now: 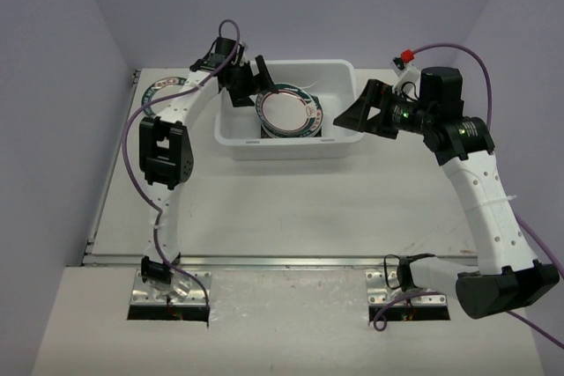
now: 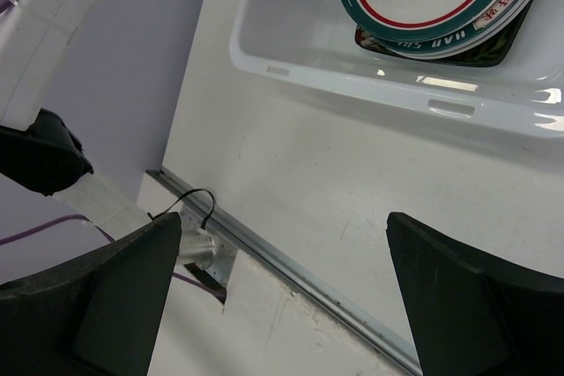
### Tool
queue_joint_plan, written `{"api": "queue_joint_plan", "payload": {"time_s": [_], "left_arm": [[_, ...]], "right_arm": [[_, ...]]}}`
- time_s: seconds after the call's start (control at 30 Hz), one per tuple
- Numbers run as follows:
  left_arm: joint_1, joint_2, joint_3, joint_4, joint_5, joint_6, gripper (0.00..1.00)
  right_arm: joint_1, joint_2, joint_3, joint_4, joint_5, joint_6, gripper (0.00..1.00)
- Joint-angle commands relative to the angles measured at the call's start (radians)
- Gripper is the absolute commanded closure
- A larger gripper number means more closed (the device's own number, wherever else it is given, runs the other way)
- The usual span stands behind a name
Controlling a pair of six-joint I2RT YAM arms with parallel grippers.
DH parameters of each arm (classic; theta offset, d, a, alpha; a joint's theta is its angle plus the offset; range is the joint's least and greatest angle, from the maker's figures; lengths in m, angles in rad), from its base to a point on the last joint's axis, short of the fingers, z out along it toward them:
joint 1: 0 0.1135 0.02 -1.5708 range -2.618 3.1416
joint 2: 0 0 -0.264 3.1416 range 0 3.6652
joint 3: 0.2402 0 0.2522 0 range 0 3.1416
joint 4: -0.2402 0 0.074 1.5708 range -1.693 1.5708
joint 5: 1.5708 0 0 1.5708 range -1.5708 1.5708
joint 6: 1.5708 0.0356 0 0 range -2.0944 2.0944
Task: Place the plates into the plastic bin on the countertop
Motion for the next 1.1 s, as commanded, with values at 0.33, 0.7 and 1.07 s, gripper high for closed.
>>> {"api": "queue_joint_plan", "payload": {"time_s": [0.33,0.7,1.07], "left_arm": [[-0.033,-0.119,0.163,-0.147,-0.153,0.080,0.00],[0.431,-0.918,-0.754,0.304,-0.494,-0.284,0.00],[0.641,-0.660,-1.011,0.551,-0.262,-0.392,0.00]], "right_arm": [[-0.004,-0.016,-0.017,0.052,-0.019,0.011,0.01],[-0.006,-0.068,-0.041,0.061,0.089,0.050,0.01],[-0.016,-0.218,-0.206,0.195,0.075,0.065,0.01]]}}
